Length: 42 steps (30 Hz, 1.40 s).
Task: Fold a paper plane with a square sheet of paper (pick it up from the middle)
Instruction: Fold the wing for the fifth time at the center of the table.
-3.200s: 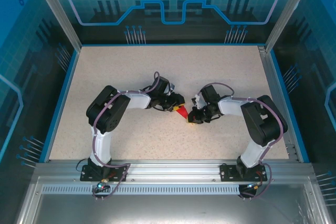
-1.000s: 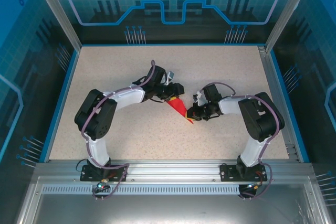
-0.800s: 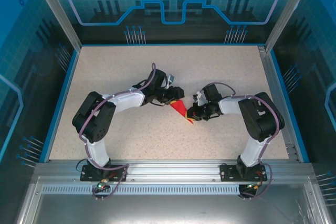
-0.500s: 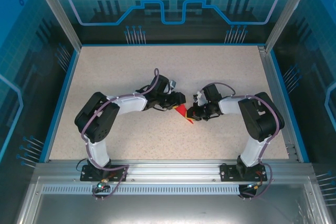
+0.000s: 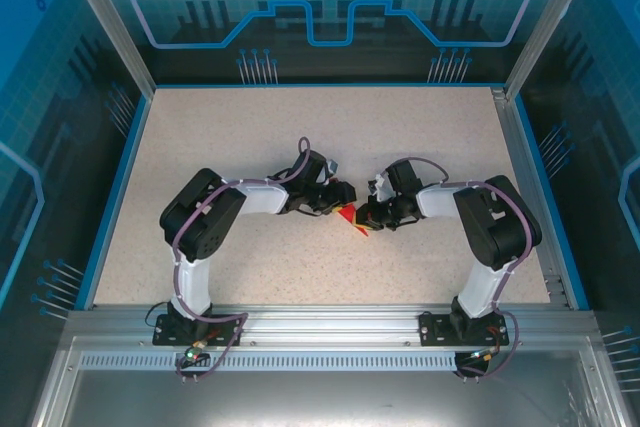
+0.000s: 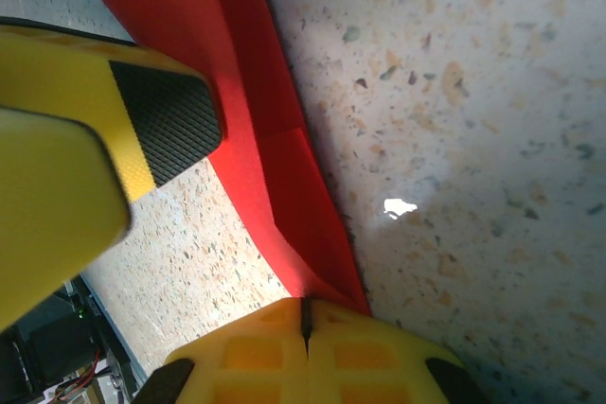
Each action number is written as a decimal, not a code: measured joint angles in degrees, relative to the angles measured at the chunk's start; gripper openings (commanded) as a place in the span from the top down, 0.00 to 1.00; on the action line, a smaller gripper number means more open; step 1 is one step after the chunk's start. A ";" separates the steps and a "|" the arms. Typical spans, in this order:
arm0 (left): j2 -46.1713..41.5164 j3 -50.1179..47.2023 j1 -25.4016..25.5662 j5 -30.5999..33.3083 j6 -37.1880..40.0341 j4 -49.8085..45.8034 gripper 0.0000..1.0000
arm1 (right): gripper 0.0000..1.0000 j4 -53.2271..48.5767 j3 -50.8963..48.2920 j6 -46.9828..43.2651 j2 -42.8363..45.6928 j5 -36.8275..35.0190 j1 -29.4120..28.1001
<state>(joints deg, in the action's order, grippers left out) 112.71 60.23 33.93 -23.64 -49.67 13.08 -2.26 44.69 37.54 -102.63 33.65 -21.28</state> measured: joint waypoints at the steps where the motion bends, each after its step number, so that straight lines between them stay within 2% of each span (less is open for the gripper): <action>1: 0.00 -0.09 0.00 0.00 0.00 0.61 0.54 | 1.00 0.00 0.00 0.00 0.00 -0.02 0.00; 18: 0.50 -0.90 0.70 -1.70 -2.32 6.25 0.53 | 1.00 -1.29 0.74 -0.02 -0.26 -0.11 -0.02; 33: 2.54 1.33 -0.20 0.50 -2.58 1.11 0.55 | 1.00 -2.40 1.60 -0.48 -0.76 -0.22 -0.11; 42: 2.54 2.29 -2.69 0.46 -2.34 -1.46 0.55 | 1.00 -2.82 1.95 -0.70 -0.92 -0.39 -0.24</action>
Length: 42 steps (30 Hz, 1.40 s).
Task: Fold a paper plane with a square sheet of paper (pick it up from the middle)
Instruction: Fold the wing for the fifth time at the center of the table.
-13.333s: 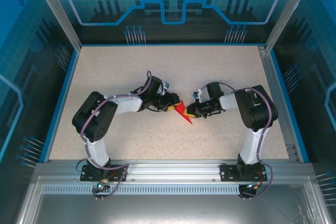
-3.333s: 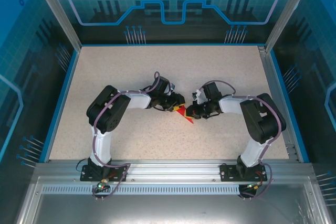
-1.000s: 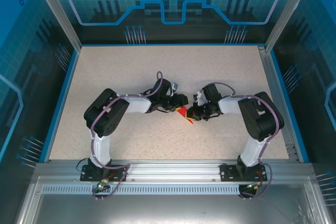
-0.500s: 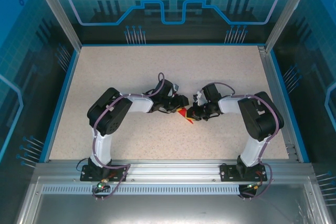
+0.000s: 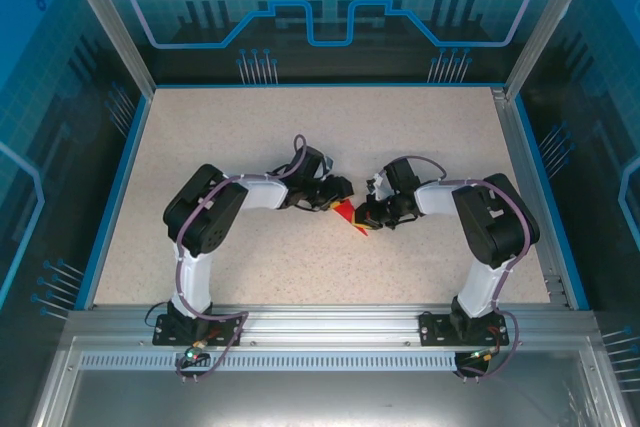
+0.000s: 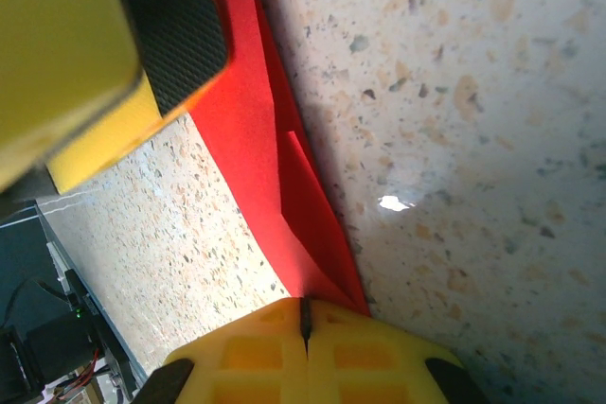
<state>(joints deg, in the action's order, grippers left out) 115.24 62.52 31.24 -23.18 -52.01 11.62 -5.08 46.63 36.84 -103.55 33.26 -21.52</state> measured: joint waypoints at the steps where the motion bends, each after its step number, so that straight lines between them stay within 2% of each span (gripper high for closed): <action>1: 0.00 0.02 -0.33 0.02 0.04 -0.20 0.55 | 1.00 0.00 0.00 0.00 0.00 0.00 0.00; 23: 0.02 1.20 -7.08 -1.14 3.15 -3.85 0.55 | 1.00 -0.22 1.49 -0.42 -1.11 -0.04 -0.63; 42: 0.98 4.57 -12.07 -2.08 10.97 -9.44 0.54 | 1.00 -0.46 1.79 -0.42 -1.38 0.20 -0.63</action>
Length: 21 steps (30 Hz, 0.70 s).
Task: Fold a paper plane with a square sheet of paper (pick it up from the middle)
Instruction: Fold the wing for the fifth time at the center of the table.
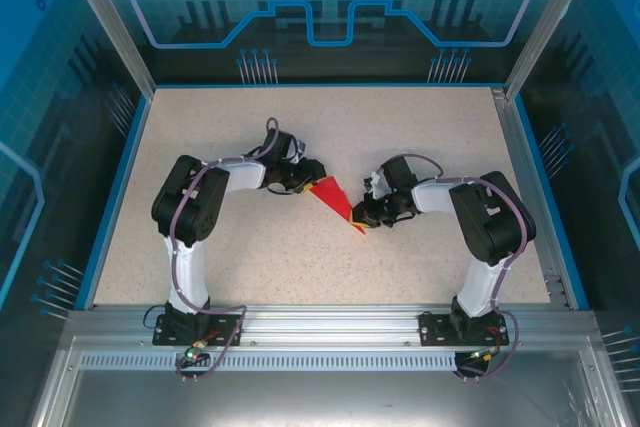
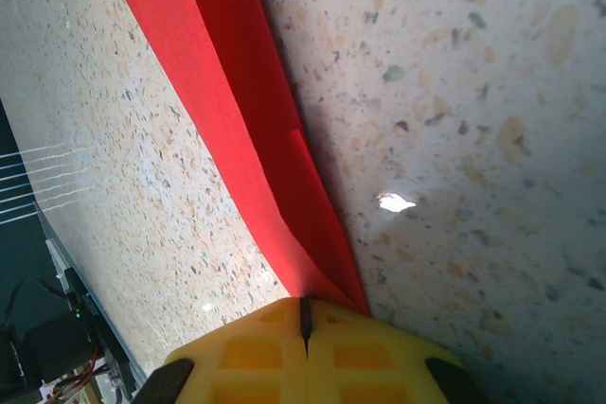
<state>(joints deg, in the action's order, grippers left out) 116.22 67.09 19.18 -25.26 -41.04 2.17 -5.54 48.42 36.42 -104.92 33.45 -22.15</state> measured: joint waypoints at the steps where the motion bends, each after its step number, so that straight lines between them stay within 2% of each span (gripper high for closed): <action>1: 0.00 0.22 -0.50 0.17 0.63 -0.52 0.54 | 1.00 -0.04 0.04 0.00 -0.02 0.00 0.00; 8: -0.26 2.97 -4.74 3.72 4.79 -6.12 0.53 | 1.00 -0.39 0.24 0.02 -0.11 0.07 0.00; 13: -4.90 3.28 -5.70 4.92 6.69 -9.84 0.53 | 1.00 -0.39 0.24 0.04 -0.09 0.07 0.00; 16: -9.16 3.28 -3.50 4.39 6.67 -9.92 0.54 | 1.00 -0.37 0.24 0.11 -0.07 0.09 0.00; 21: -11.43 3.26 4.44 2.43 4.83 -7.78 0.54 | 1.00 0.00 0.09 0.50 -0.04 0.22 0.00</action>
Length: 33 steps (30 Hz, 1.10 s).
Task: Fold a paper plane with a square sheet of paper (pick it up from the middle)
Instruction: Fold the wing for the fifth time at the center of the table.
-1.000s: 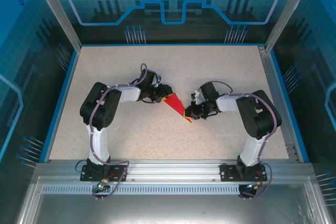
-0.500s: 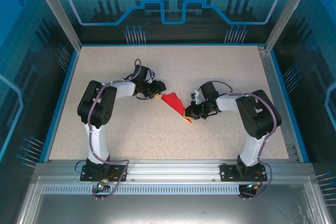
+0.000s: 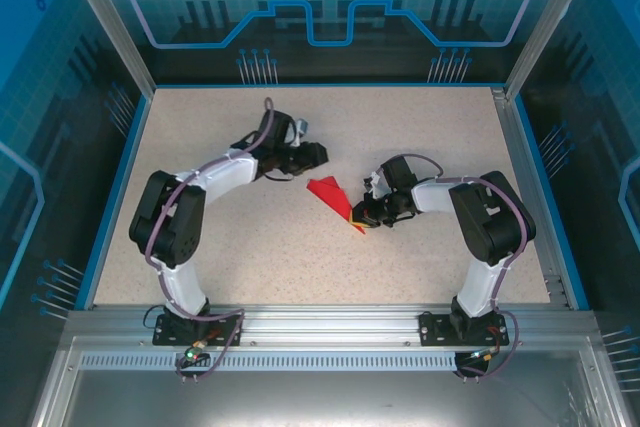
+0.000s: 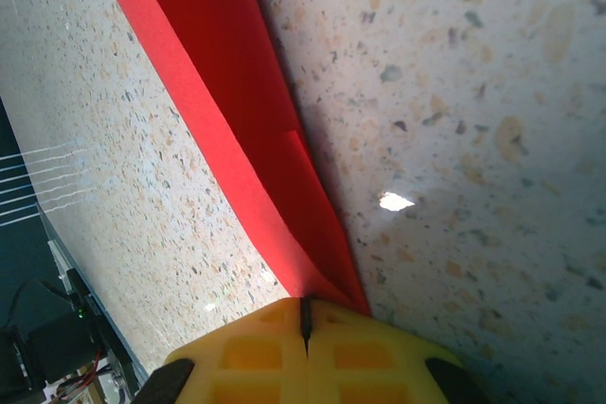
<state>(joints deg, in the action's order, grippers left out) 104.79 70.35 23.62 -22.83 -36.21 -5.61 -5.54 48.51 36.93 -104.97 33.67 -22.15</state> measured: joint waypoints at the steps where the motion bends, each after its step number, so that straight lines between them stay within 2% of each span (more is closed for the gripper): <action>1: 0.42 0.00 1.44 -0.39 -0.79 0.42 0.54 | 1.00 0.15 -0.11 0.22 0.07 0.02 0.00; 4: 3.10 0.00 4.70 -1.73 -2.89 2.47 0.55 | 1.00 1.14 -0.57 1.03 0.17 0.20 0.00; 8: 7.85 -0.94 6.19 -2.75 -5.77 5.53 0.55 | 1.00 2.10 -0.92 1.90 0.17 0.42 0.00; 26: 11.37 -4.15 6.23 -2.71 -8.90 8.94 0.57 | 1.00 3.87 -3.45 2.36 3.19 -1.07 -0.94; 33: 11.37 -4.20 6.21 -2.67 -8.90 8.96 0.57 | 1.00 1.18 -1.46 0.50 3.15 -1.40 -4.20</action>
<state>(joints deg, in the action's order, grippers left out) 116.16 66.15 29.82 -25.50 -45.10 3.36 -4.36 47.05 37.43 -101.82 32.27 -26.35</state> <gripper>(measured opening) 0.426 0.044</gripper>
